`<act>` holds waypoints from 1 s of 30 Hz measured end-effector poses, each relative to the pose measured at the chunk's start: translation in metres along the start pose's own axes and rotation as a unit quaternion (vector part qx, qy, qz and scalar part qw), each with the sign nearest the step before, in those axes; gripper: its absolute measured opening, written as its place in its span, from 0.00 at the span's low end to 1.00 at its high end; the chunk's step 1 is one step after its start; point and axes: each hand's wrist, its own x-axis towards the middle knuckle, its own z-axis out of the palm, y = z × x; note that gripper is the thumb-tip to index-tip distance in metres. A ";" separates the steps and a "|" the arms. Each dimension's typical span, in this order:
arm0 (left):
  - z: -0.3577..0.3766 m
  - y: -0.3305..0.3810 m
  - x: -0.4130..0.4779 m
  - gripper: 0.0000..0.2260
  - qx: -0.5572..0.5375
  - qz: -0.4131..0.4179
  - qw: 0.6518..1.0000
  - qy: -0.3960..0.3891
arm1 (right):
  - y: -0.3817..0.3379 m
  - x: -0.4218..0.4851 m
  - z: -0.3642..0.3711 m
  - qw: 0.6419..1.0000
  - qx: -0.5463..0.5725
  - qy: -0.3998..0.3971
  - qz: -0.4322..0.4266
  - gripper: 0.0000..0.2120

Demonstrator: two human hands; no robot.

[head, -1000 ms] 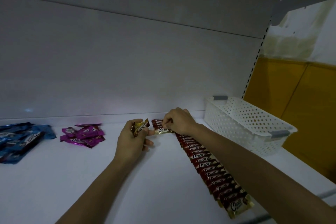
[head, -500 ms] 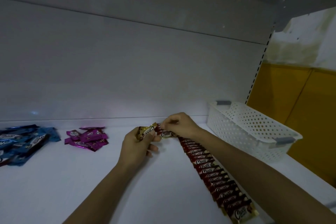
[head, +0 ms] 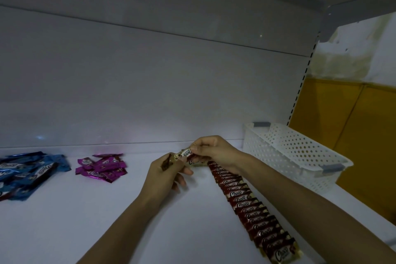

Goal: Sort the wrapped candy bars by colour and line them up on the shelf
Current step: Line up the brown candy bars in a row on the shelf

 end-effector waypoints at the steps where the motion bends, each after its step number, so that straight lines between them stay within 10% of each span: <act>1: 0.000 0.000 0.000 0.06 -0.008 0.001 1.000 0.004 | 0.001 -0.001 0.001 1.000 0.015 0.003 0.000 0.04; 6: 0.000 0.003 -0.002 0.06 -0.031 0.006 0.999 0.014 | 0.011 -0.002 0.009 0.997 0.065 -0.033 -0.005 0.08; 10: 0.001 0.002 0.000 0.06 -0.027 -0.023 0.999 0.037 | 0.005 0.006 0.000 0.986 0.140 0.084 -0.011 0.03; 20: 0.000 -0.002 0.005 0.09 -0.050 -0.025 0.993 0.103 | 0.011 0.013 -0.025 0.945 -0.316 0.090 0.002 0.06; 30: 0.001 0.002 0.005 0.06 -0.061 -0.030 0.992 0.108 | 0.018 0.027 -0.011 0.894 -0.446 0.027 0.014 0.04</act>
